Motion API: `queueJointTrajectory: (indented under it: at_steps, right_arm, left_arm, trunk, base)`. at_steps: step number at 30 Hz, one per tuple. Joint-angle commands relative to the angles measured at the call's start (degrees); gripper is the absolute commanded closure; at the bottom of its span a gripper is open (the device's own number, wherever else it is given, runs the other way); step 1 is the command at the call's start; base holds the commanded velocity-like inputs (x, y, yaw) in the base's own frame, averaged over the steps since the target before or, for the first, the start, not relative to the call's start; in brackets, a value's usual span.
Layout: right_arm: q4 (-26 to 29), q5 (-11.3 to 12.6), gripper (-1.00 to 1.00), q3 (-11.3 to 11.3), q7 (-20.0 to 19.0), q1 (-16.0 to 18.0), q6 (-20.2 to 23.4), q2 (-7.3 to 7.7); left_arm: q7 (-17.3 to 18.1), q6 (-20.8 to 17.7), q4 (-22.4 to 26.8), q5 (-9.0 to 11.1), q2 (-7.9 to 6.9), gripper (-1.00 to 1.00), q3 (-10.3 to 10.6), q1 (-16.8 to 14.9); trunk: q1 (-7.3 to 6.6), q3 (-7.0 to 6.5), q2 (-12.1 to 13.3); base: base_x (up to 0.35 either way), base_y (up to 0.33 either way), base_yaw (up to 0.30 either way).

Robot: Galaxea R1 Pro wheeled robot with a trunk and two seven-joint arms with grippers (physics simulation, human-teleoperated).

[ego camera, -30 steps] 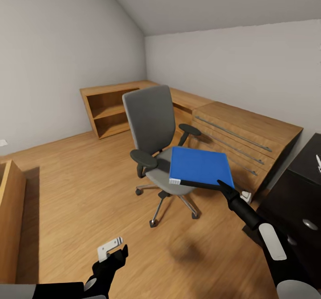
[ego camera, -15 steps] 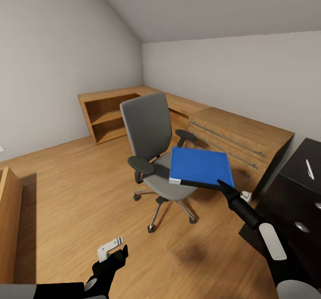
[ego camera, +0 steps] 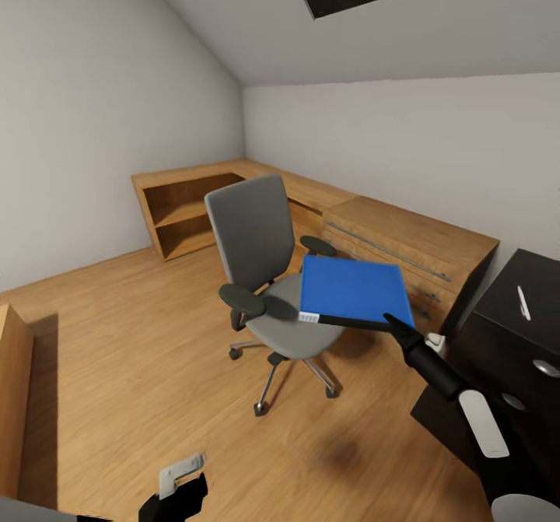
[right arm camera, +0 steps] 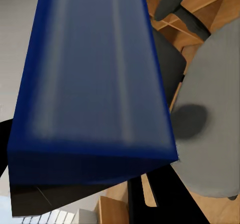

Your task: In the bedroom, organize the workspace by keeping the computer under the desk, ensuring the monitor is on the desk, placing the keyboard on the desk next to the monitor, placing the mouse on the desk next to the keyboard, moving the folder from the swivel chair onto the desk next to the mouse, stacking the notebook on top of the folder with the pen on top of the notebook, and positioning the swivel chair next to the desk.

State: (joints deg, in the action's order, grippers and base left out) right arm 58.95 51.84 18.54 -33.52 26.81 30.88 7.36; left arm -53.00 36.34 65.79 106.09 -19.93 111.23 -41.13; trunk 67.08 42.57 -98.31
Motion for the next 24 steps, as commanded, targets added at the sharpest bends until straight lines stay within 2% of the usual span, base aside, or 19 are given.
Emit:
queueJointTrajectory:
  at_steps: [1,2,3,5,7,9,11,12,14,15,16,17,19,20,22,24]
  right_arm:
    - [0.37,0.37,1.00,0.09,0.04,-0.15,0.49,-0.02]
    - [1.20,0.37,1.00,0.09,0.04,-0.58,0.49,-0.04]
    - [1.62,0.37,1.00,0.09,0.04,-0.81,0.49,-0.04]
    - [3.06,0.37,1.00,0.09,0.04,-1.64,0.49,-0.06]
    - [3.48,0.37,1.00,0.09,0.05,-1.87,0.49,-0.06]
    - [3.86,0.37,1.00,0.09,0.07,-2.07,0.49,-0.06]
    - [4.03,0.37,1.00,0.09,0.10,-2.18,0.49,-0.06]
    - [4.11,0.37,1.00,0.09,0.11,-2.22,0.49,-0.07]
    - [4.16,0.37,1.00,0.09,0.11,-2.24,0.49,-0.07]
    - [4.19,0.37,1.00,0.09,0.12,-2.26,0.49,-0.07]
    - [4.20,0.35,1.00,0.09,0.12,-2.26,0.49,-0.07]
    - [4.22,0.36,1.00,0.09,0.12,-2.27,0.49,-0.07]
    - [4.23,0.32,1.00,0.09,0.12,-2.28,0.49,-0.07]
    - [4.24,0.31,1.00,0.09,0.12,-2.28,0.49,-0.07]
    - [4.24,0.30,1.00,0.09,0.14,-2.28,0.49,-0.07]
    - [4.24,0.29,1.00,0.09,0.18,-2.28,0.49,-0.07]
  left_arm:
    - [-0.10,0.09,-0.47,1.03,0.07,-1.00,0.91,-0.09]
    - [-0.06,0.11,-1.48,2.97,0.32,-1.00,2.15,-0.09]
    - [-0.05,0.11,-1.99,3.92,0.50,-1.00,2.68,-0.09]
    - [0.20,0.06,-4.50,7.41,1.54,-1.00,4.26,-0.09]
    - [0.76,0.01,-6.37,8.75,2.30,-1.00,4.98,-0.09]
    - [2.66,-0.24,-10.05,10.26,3.71,-1.00,6.08,-0.03]
    - [6.08,-1.09,-14.68,11.93,5.40,-1.00,6.94,0.17]
    - [9.02,-2.50,-18.03,13.55,6.54,-1.00,7.27,0.64]
    - [12.34,-4.93,-21.51,15.66,7.52,-1.00,7.48,1.30]
    - [15.99,-8.49,-25.15,18.23,8.36,-1.00,7.62,2.01]
    - [17.94,-10.65,-27.03,19.64,8.77,-1.00,7.67,2.33]
    - [22.07,-15.42,-30.96,22.61,9.60,-1.00,7.74,2.85]
    - [26.38,-20.28,-35.04,25.46,10.43,-1.00,7.78,3.18]
    - [32.32,-26.52,-40.74,28.25,11.55,-1.00,7.82,3.54]
    - [36.38,-30.40,-44.49,28.91,12.21,-1.00,7.84,4.20]
    - [38.49,-32.40,-46.44,28.91,12.57,-1.00,7.85,4.96]
  trunk:
    - [-0.23,-0.22,0.39]
    - [-0.45,-0.49,0.79]
    - [-0.67,-0.75,1.19]
    - [-1.11,-1.29,1.99]
    - [-1.55,-1.82,2.80]
    - [-1.99,-2.35,3.60]
    - [-2.43,-2.89,4.40]
    - [-2.65,-3.15,4.80]
    - [-3.08,-3.68,5.60]
    - [-3.30,-3.95,6.00]
    - [-3.52,-4.22,6.40]
    - [-3.74,-4.48,6.81]
    - [-4.18,-5.02,7.61]
    - [-4.40,-5.28,8.01]
    - [-4.84,-5.81,8.81]
    - [-5.28,-6.35,9.61]
  base:
    - [0.000,0.000,-0.067]
    - [0.000,0.000,-0.067]
    - [0.000,0.000,-0.067]
    - [0.000,0.000,-0.067]
    - [0.000,0.000,-0.067]
    - [0.000,0.000,-0.067]
    - [0.000,0.000,-0.067]
    - [0.000,0.000,-0.067]
    - [0.000,0.000,-0.067]
    - [0.000,0.000,-0.062]
    - [0.000,0.000,-0.053]
    - [0.000,0.000,-0.034]
    - [0.000,0.000,-0.022]
    - [0.000,0.000,-0.011]
    - [0.000,0.000,-0.007]
    - [0.000,0.000,-0.004]
